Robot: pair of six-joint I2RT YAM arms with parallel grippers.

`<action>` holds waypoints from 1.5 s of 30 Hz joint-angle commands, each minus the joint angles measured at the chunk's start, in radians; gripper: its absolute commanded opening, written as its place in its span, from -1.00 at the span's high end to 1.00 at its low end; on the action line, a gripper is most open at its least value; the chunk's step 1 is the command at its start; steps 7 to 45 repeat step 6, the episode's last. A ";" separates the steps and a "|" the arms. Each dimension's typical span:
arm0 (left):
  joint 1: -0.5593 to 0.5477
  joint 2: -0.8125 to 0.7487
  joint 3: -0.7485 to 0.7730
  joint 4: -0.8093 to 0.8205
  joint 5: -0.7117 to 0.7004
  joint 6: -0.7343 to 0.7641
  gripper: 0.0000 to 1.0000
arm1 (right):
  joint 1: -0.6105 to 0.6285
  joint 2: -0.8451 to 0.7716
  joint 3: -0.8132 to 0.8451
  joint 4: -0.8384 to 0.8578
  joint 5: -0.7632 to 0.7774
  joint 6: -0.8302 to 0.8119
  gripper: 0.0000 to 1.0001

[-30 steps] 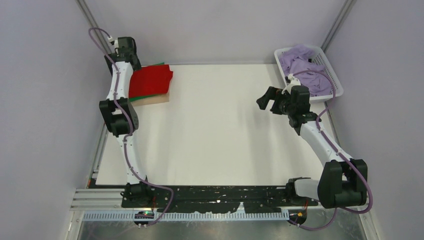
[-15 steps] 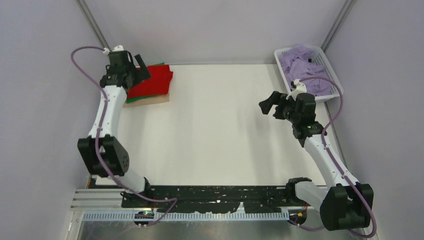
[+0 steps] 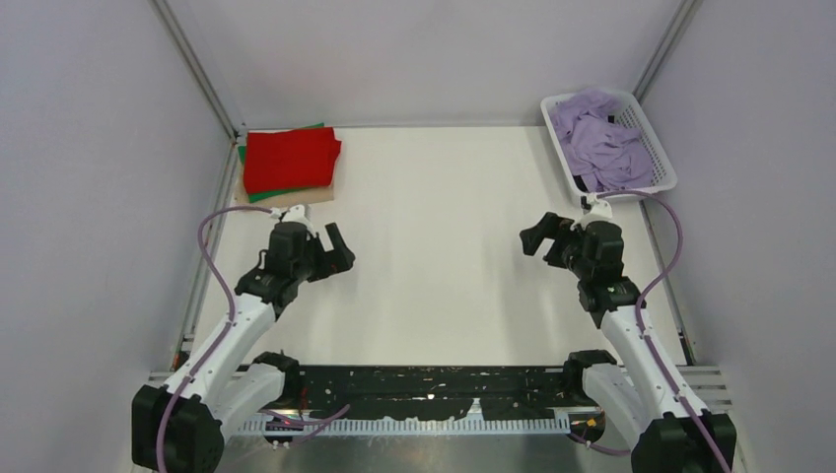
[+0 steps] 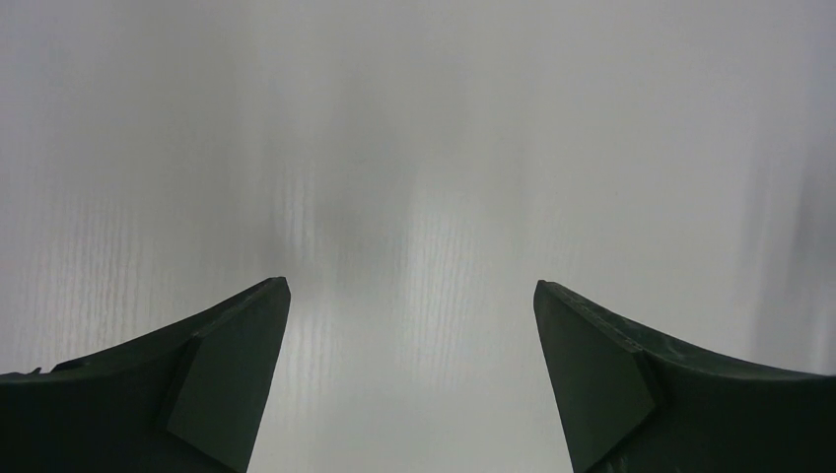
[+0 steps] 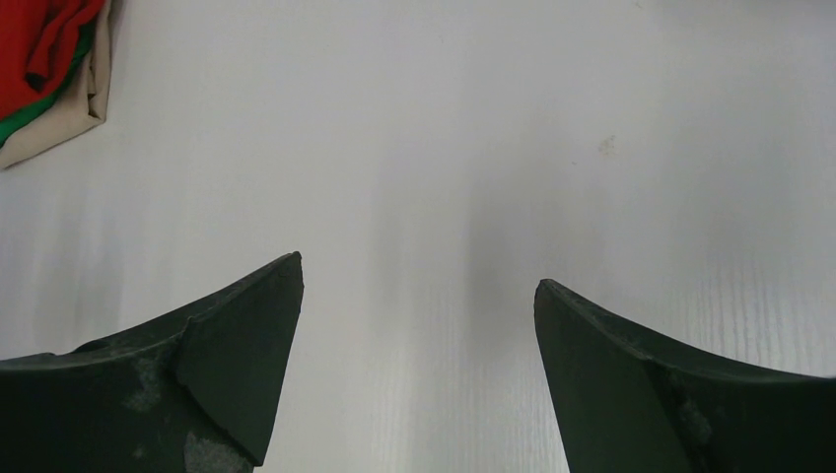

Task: Fold and stack the t-shirts
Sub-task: Reset both arms

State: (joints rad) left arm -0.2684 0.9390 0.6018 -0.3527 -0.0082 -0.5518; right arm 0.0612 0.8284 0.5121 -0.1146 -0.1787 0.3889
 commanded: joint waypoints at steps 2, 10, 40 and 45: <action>-0.004 -0.067 0.019 0.080 -0.018 -0.027 -0.98 | -0.004 -0.061 -0.039 0.027 0.071 0.006 -0.91; -0.005 -0.098 0.006 0.068 -0.033 -0.018 -0.98 | -0.004 -0.079 -0.042 0.028 0.066 0.005 -0.90; -0.005 -0.098 0.006 0.068 -0.033 -0.018 -0.98 | -0.004 -0.079 -0.042 0.028 0.066 0.005 -0.90; -0.005 -0.098 0.006 0.068 -0.033 -0.018 -0.98 | -0.004 -0.079 -0.042 0.028 0.066 0.005 -0.90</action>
